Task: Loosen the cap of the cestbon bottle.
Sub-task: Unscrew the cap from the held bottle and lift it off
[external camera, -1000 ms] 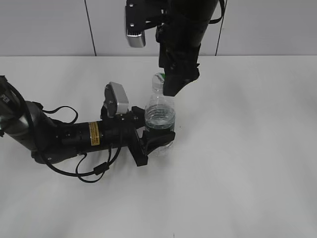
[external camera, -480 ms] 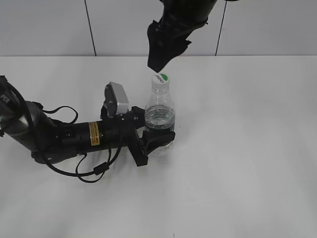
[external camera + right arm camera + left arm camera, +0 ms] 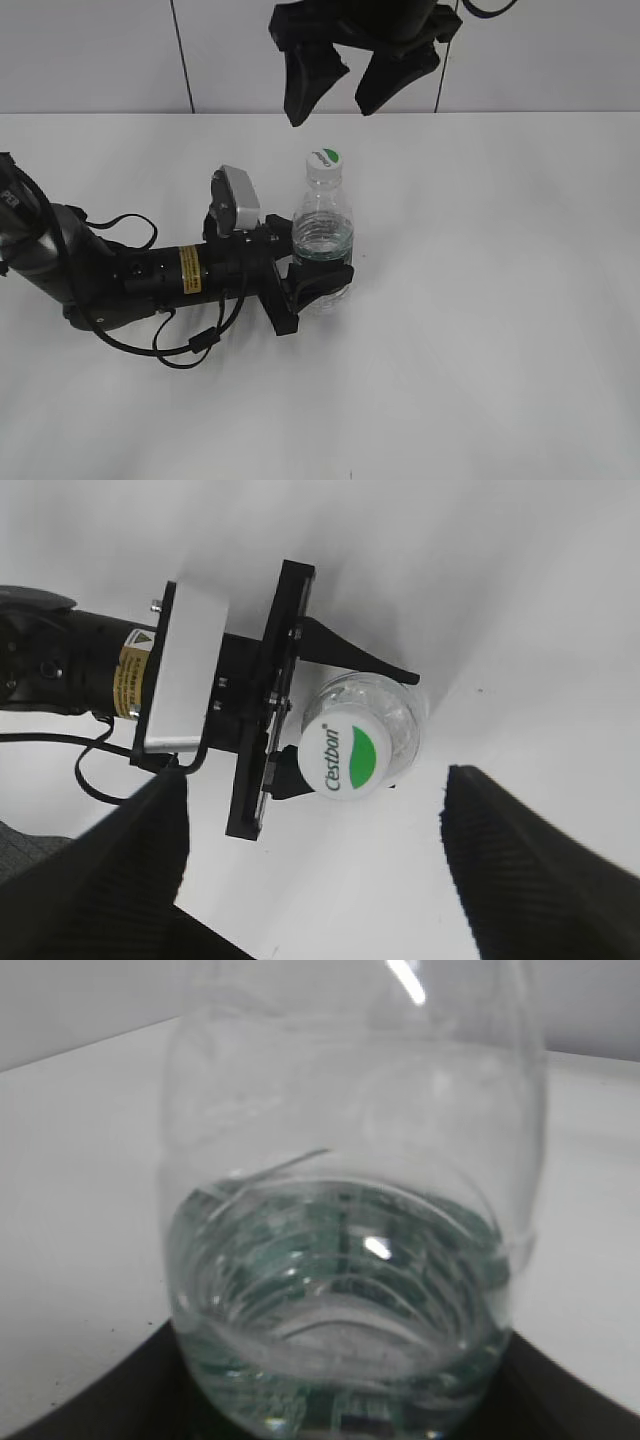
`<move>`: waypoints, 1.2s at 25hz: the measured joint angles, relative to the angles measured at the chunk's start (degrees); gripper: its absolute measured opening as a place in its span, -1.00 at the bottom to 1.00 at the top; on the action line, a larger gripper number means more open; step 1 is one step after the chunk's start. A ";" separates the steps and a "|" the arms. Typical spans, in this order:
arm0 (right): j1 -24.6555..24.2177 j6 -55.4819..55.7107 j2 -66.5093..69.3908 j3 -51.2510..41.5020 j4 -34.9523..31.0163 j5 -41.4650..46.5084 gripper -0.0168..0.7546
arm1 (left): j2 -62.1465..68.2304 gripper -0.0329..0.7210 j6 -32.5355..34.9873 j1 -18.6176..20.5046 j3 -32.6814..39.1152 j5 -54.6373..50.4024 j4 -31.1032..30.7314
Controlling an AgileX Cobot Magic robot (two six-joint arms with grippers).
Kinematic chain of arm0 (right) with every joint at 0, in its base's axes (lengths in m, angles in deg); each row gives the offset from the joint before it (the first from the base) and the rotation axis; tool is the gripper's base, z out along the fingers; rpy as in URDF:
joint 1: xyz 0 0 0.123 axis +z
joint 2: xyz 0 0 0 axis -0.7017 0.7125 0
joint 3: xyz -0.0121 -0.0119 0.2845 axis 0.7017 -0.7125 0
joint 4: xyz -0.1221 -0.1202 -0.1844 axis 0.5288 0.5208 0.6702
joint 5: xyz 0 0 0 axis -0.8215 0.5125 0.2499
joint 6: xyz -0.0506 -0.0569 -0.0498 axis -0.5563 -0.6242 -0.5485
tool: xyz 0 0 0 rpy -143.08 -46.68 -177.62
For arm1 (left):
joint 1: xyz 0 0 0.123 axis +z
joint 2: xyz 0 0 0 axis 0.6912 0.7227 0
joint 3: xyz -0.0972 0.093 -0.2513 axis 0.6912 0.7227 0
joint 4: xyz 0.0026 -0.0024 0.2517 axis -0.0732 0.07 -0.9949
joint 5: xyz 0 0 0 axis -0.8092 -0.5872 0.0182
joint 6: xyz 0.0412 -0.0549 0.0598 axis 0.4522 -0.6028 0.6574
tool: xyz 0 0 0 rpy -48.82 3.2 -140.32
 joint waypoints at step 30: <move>0.00 5.20 7.12 0.00 1.43 0.05 0.24 | 0.00 0.19 0.00 0.05 0.00 0.02 -0.76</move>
